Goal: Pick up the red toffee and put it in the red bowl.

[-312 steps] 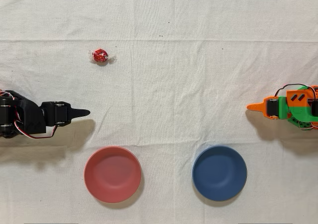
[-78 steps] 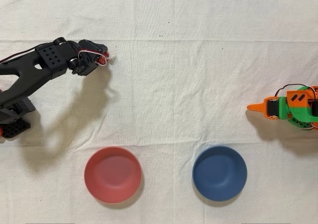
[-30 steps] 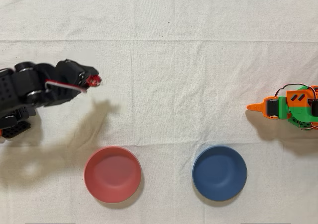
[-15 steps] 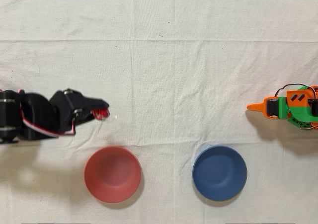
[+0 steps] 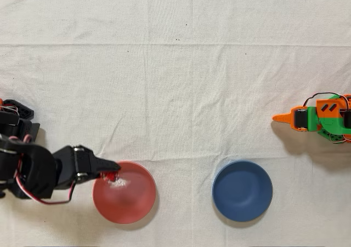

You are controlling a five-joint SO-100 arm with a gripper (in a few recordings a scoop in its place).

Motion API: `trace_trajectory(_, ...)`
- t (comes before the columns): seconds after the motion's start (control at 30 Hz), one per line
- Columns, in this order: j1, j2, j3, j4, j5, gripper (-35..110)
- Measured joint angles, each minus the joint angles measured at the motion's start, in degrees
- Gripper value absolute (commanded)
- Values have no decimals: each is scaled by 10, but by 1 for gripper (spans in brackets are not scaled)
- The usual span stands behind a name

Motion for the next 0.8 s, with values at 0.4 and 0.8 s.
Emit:
trace_trajectory(0.4,47,-57,37,-72,33,12)
trace_trajectory(0.8,105,-120,82,-156,27,13)
